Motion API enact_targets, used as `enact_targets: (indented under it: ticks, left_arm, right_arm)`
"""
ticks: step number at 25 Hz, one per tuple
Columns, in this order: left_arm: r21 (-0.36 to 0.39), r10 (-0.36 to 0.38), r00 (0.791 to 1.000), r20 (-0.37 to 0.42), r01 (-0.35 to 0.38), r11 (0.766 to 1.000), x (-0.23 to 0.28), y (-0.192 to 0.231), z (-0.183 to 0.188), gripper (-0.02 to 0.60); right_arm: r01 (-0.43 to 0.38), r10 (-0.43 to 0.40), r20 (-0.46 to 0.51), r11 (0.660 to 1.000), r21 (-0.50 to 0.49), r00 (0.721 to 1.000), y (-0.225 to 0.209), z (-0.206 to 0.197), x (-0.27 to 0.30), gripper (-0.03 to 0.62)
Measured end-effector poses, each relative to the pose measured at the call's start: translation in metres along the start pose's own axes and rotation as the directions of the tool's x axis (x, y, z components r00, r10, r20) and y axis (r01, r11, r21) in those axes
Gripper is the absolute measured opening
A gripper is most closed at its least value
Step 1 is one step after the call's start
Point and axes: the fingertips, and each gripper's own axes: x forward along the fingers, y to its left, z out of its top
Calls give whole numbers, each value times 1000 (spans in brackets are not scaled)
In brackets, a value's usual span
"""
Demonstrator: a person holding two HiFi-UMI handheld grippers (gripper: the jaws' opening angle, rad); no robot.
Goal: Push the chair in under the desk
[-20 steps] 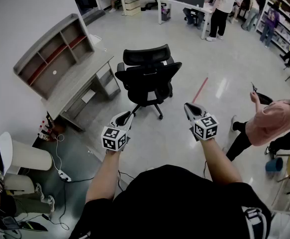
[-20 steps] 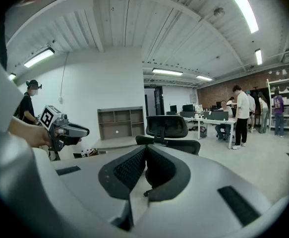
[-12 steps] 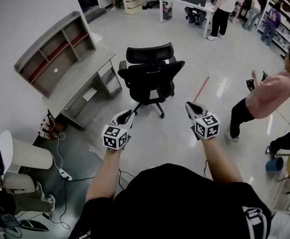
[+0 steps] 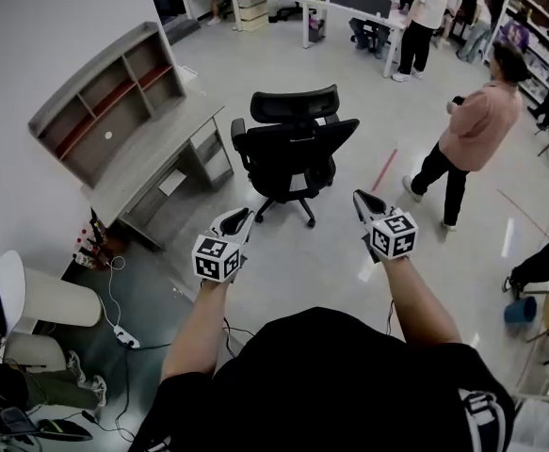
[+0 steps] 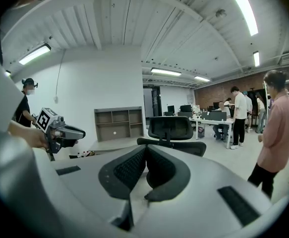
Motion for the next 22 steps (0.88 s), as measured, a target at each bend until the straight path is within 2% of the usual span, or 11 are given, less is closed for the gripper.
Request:
enact_targets:
  ticks: [10,15,20,22]
  left_arm:
    - [-12,-12,1000,14,12,1000,-11,32,-7,60]
    - [-14,-18,1000,10,18,1000,1,43,-5,60]
    - [-17,-10,1000,7,11,1000,15,58,-2,60]
    - [-20,-6,1000,1,6,1000,24,65,-3,59]
  right_arm:
    - [43,-43,-16,999,-7,999,15,0,18,0]
    - [52,-52,-16,999,-3,998,8,4,31,0]
    - [61,-63,-33,996,-67,997,1,3,51,0]
    - [54,-56,-23,997,-61,998,-5,7,62,0]
